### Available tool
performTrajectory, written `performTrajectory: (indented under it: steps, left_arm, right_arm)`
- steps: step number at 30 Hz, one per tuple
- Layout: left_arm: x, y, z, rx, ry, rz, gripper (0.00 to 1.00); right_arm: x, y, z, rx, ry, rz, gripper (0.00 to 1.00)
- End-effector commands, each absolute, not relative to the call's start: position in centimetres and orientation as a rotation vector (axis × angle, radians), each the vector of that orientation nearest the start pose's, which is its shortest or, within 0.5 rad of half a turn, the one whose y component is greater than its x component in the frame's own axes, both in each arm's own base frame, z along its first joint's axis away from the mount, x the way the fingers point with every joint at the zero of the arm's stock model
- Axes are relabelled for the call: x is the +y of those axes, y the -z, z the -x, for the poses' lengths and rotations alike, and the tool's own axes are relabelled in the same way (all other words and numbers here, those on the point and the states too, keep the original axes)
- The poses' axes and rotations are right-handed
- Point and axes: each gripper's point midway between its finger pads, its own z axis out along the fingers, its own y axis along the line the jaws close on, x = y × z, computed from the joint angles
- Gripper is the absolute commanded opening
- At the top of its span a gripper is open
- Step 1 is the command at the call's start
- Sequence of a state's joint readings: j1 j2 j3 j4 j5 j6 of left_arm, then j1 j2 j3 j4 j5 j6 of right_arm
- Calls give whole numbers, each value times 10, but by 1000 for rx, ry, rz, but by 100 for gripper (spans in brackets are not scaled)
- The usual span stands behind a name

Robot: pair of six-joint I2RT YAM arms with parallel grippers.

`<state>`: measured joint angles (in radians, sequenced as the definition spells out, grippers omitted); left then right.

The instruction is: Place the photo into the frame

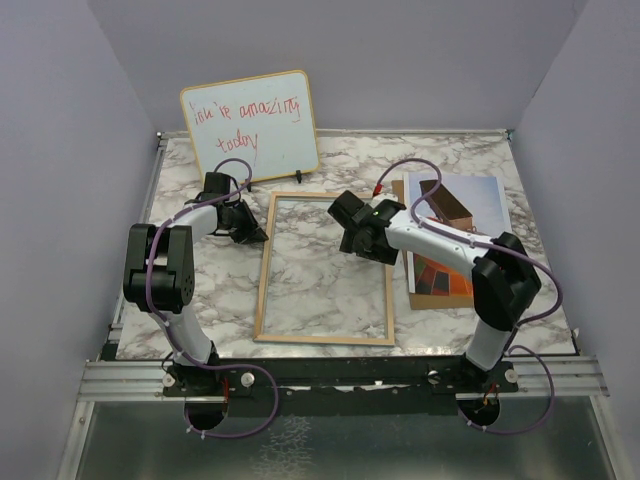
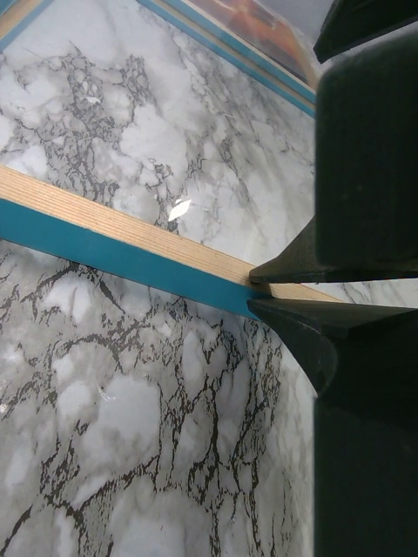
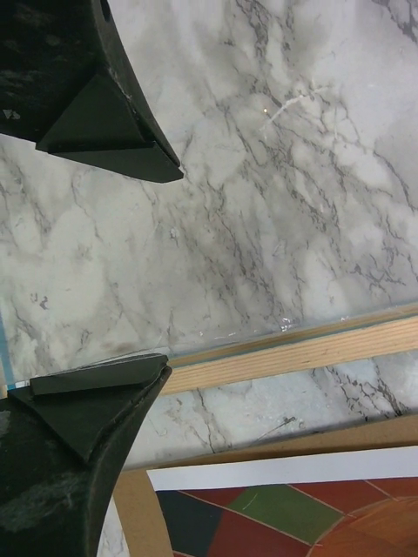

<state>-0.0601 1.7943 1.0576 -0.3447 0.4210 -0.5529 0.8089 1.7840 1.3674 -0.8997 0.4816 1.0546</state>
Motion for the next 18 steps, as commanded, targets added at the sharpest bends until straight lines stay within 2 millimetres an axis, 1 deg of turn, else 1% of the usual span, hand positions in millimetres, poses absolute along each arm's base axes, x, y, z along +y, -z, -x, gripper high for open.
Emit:
performTrajectory:
  steps: [1,4,8,11,15,16,18]
  left_arm:
    - [-108,10,-328,2846,624,553,13]
    - [-108,10,-328,2846,625,551,13]
    - [-107,9,-328,2846,620,551,13]
    - [-107,10,-327,2849,615,550,13]
    - [-106,11,-327,2855,611,551,13]
    - [-106,11,-327,2856,610,550,13]
    - [-106,12,-327,2857,611,548,13]
  right_arm:
    - [245,-93,-287,2574,-14,-369,88]
    - [251,-91,-286,2578,-99,-371,87]
    - [241,-88,-283,2592,-131,-421,86]
    - [239,-92,-285,2564,-241,-427,86]
    - [253,-102,-289,2521,-468,-365,85]
    - [260,-107,-292,2493,-546,-348,83]
    - [268,-111,-291,2467,-654,-330,75]
